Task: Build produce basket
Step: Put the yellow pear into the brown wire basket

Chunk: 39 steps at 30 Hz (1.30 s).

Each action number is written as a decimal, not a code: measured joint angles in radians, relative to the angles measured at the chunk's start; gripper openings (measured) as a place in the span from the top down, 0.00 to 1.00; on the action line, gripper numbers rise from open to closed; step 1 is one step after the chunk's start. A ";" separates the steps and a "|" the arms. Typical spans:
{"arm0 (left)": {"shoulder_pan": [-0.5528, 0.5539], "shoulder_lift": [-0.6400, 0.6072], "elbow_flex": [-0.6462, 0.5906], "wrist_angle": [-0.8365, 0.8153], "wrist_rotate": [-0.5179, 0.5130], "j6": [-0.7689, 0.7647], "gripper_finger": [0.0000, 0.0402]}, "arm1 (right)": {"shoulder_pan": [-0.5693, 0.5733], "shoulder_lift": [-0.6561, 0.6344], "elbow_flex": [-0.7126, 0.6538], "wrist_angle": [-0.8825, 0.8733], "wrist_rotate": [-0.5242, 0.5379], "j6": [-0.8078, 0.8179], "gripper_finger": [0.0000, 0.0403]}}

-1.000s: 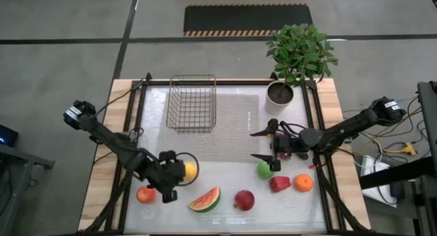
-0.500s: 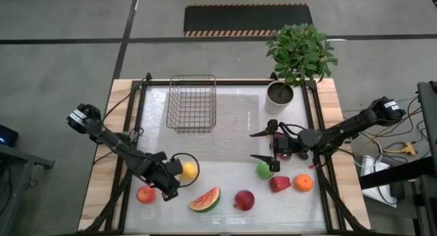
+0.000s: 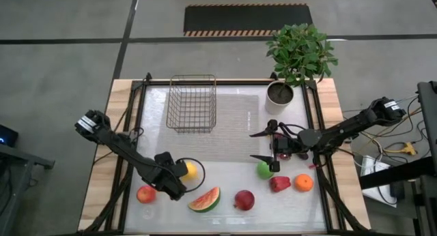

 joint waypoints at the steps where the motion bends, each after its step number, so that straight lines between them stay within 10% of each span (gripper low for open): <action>1: 0.000 0.005 0.000 0.007 0.000 0.000 0.27 | 0.000 0.000 0.000 0.000 0.000 0.000 0.19; 26: 0.000 0.022 -0.095 0.234 -0.169 -0.077 0.28 | 0.000 0.000 0.000 -0.002 0.000 0.001 0.19; 39: 0.000 0.021 -0.141 0.284 -0.172 -0.069 0.63 | 0.000 0.000 0.000 -0.015 0.000 0.008 0.19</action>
